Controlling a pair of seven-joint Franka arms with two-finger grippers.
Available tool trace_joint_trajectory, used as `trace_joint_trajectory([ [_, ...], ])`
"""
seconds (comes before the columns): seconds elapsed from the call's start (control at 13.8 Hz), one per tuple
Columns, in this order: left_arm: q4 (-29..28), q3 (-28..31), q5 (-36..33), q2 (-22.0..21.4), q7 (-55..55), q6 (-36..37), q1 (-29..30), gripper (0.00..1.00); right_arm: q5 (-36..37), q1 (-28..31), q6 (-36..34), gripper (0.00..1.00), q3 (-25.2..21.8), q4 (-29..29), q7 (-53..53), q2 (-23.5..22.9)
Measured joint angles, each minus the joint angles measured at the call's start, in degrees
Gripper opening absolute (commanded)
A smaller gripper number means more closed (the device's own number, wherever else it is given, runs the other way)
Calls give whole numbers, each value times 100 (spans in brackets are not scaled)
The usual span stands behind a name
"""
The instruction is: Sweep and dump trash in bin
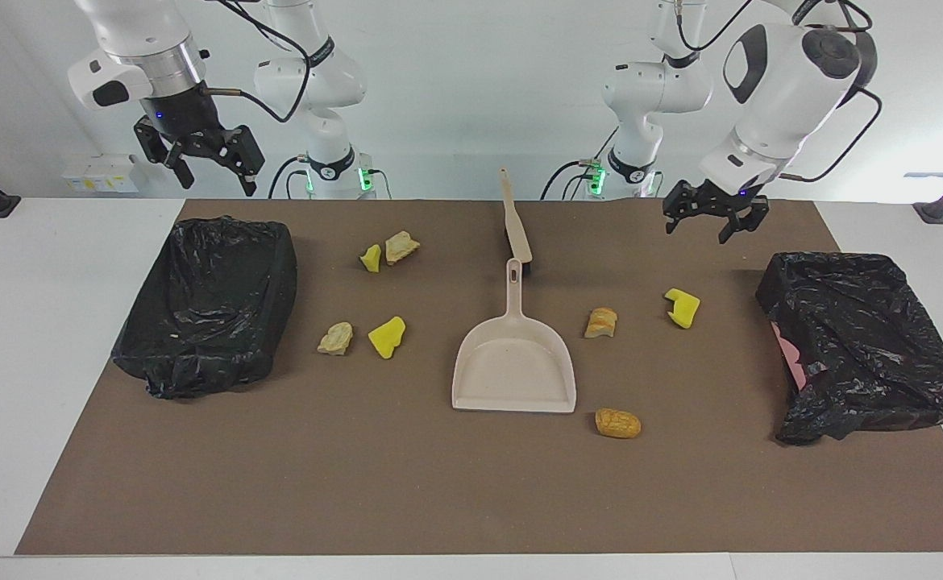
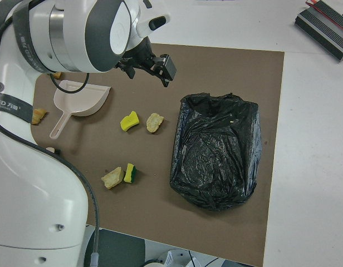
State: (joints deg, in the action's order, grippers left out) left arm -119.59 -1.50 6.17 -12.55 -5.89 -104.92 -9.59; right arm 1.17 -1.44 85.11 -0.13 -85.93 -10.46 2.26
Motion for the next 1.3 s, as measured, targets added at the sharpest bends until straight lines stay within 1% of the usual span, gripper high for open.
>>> trace_joint_trajectory([
  [0.22, -525, -10, 45, -258, 456, -230, -571, 100, -4, -124, 181, 100, 34, -13, -27, -90],
  [0.36, -856, -19, 48, -449, 904, -378, -1042, 100, -6, -355, 429, 100, 41, -44, -284, -251],
  [0.65, -1487, -40, 57, -697, 2504, -898, -2243, 100, -6, -973, 1060, 100, 54, -250, -978, -566],
  [0.87, -1886, -95, 58, -791, 3314, -1186, -3049, 100, -6, -1392, 1399, 100, 60, -314, -1458, -855],
  [1.09, -2586, -209, 58, -782, 4220, -2063, -3783, 100, -88, -1908, 1586, 100, 91, -353, -1821, -1171],
  [1.3, -2941, -245, 58, -769, 4897, -2415, -4430, 100, -203, -2453, 2214, 100, 116, -455, -2590, -1540],
])
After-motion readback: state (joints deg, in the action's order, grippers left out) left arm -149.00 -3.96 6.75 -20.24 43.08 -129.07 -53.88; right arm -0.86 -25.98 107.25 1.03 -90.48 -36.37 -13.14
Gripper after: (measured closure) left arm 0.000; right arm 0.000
